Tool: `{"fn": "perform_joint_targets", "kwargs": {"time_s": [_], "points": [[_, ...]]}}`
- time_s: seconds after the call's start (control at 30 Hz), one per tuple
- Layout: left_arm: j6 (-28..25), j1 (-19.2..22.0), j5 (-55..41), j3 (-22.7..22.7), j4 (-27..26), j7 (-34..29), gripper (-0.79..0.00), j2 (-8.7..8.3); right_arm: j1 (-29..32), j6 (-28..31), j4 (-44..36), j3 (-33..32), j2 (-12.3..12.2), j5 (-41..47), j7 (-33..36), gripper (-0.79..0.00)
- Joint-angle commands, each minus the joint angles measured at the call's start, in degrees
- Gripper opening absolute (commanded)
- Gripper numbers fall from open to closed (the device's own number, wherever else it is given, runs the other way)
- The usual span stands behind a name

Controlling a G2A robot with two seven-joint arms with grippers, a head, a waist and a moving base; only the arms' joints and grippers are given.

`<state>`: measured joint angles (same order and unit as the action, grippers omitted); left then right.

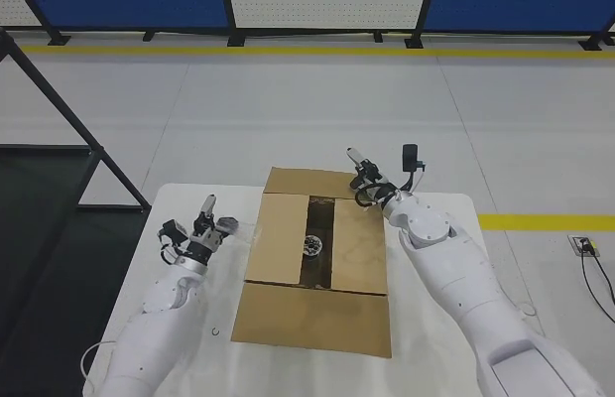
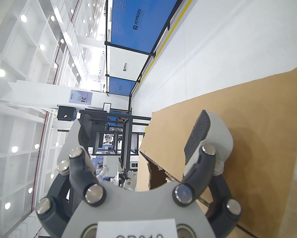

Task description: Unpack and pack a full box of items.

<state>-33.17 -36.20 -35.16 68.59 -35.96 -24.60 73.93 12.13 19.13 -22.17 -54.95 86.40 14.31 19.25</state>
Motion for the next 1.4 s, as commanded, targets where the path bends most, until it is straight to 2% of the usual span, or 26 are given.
{"fn": "perform_joint_targets", "kwargs": {"time_s": [0.0,0.7,0.93,1.37], "points": [[-1.39,-1.17,1.95,0.31,-1.98,2.23,0.0,-0.15,0.03,-0.03,0.05,-0.2,0.05,-0.11,0.12,0.0],[-3.03,-14.37,18.99,7.13,-24.32,14.06,0.0,-2.48,0.35,0.76,1.06,-2.8,0.05,-1.24,1.4,0.0],[-1.77,-16.92,24.53,8.96,-26.18,18.06,0.0,-2.76,0.57,0.93,0.9,-3.59,-0.01,-1.7,1.62,0.0],[1.99,-16.54,23.7,12.41,-24.26,15.12,0.0,-3.26,0.97,1.16,0.4,-4.81,0.0,-2.59,1.96,0.0]]}}
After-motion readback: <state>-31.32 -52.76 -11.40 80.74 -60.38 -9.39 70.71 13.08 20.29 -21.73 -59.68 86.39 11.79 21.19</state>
